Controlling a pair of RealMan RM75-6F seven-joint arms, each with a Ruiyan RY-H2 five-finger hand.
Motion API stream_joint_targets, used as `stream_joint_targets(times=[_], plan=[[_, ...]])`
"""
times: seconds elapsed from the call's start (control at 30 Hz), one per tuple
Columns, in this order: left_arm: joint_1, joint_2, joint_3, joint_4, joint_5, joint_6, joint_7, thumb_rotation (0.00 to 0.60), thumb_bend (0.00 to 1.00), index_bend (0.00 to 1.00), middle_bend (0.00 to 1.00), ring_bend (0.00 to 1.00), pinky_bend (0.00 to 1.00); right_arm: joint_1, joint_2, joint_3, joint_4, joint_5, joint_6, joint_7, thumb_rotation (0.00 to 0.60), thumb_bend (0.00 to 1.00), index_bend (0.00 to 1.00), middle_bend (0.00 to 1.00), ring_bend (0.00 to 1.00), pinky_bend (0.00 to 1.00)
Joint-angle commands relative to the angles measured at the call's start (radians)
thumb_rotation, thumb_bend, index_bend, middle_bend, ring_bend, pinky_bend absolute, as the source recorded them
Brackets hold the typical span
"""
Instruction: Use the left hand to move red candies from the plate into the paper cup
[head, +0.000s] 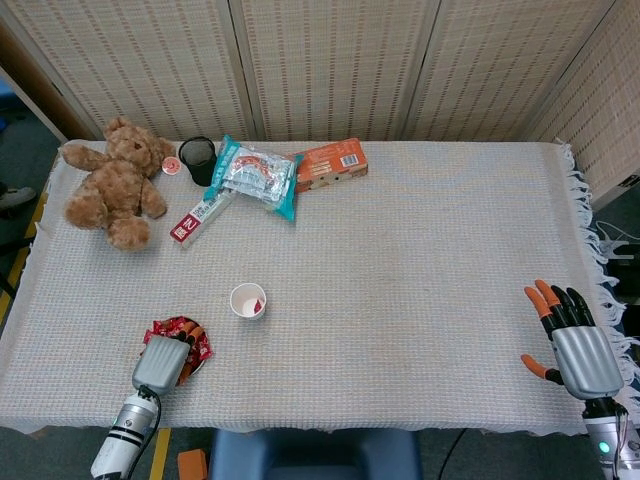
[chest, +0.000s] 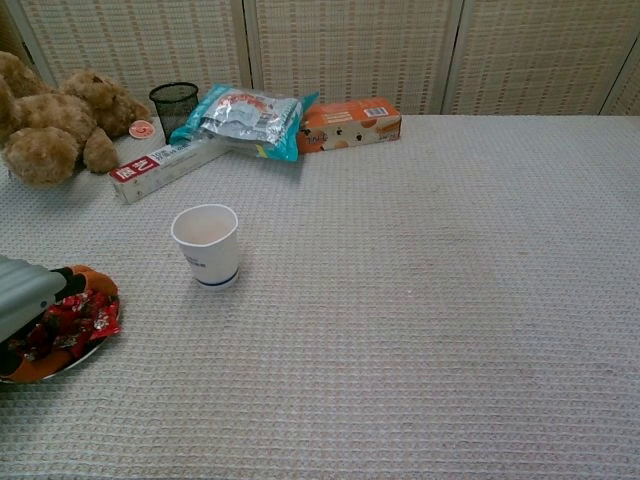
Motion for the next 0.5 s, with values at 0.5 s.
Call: stream_joint_targets(times=[0.5], plan=[[0.014, -0.032, 0.006, 0.076, 0.05, 0.029, -0.049, 0.6, 0.35, 0.51, 0.48, 0.67, 0.99, 0.003, 0.007, -0.001, -0.018, 0.017, -0.024, -0.022, 0.6, 0.08, 0.0, 0.0, 0.0, 0.0]])
